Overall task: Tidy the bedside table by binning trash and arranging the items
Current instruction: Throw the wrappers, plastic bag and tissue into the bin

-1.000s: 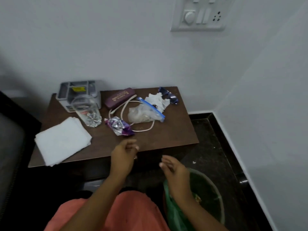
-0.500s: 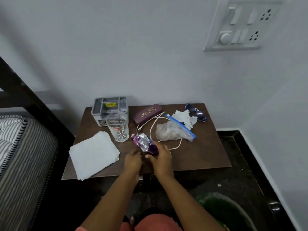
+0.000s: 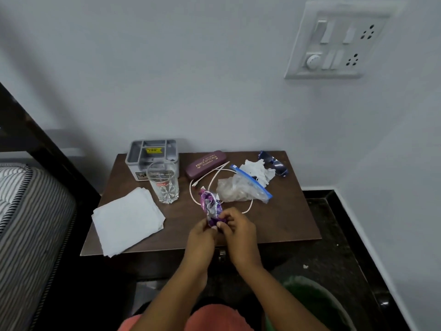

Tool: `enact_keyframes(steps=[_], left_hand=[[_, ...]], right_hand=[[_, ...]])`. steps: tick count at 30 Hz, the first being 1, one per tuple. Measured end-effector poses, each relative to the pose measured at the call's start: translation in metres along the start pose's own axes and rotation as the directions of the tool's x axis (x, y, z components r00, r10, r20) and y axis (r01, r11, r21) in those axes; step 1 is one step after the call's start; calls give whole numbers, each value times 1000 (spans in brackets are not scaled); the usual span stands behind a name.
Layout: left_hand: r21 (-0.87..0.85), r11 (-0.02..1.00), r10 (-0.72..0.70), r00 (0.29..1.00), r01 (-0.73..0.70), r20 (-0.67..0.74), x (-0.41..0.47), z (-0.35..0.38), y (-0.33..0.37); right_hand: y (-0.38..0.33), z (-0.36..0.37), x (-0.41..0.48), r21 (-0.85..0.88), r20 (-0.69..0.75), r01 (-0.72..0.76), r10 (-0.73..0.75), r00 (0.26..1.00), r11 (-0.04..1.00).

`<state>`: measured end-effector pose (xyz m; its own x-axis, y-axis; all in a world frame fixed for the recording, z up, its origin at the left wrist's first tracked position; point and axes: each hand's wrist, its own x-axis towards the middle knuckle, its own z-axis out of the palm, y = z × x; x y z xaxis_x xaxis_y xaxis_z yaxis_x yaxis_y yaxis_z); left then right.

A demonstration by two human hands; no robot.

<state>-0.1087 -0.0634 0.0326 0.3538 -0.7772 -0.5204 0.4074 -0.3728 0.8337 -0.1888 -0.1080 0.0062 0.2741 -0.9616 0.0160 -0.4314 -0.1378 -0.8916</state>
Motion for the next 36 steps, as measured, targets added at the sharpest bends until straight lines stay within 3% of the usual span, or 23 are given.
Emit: enact_keyframes(steps=[5,8,10,14,19,23,26,29,31,34,36], left_hand=[[-115,992,-30,993,43,112,-44,57,-37],[42,993,-117,976,111,186,-62,98,-87],[143,966,-238,957,215,164,-71,126,-118],[328,871,-428,892,365,143,-90,170,-158],[422,785,-533,841,453,88,-93,174,-187],[447,799,-472,880,402,52,-74,156,-168],[304,927,-257,962,220,88,-45,136,-132],[147,987,-65,998,64,2,-15,116,-79],[51,998,-24,1000,25,-19,5,104,-44],[-53,997,-55,998,53,-27,30,89,-10],[-153,985,-92,995,85,-37,44,82,1]], right_hand=[[18,-79,-48,-91,2,-5,5,1000,996],[39,-124,-84,-148,7,-129,131,991,981],[63,-146,-107,-214,0,-244,250,968,946],[114,-172,-143,-319,-22,-481,501,865,817],[143,-180,-170,-456,54,-483,565,823,747],[145,-174,-158,-473,-11,-396,444,896,787],[123,-159,-114,-416,-60,-239,235,970,877],[89,-136,-54,-257,-130,-182,153,980,949],[67,-119,-16,-185,-152,-126,98,983,975],[45,-95,33,-184,-157,-13,-17,987,983],[38,-83,59,-172,-122,-4,-18,992,985]])
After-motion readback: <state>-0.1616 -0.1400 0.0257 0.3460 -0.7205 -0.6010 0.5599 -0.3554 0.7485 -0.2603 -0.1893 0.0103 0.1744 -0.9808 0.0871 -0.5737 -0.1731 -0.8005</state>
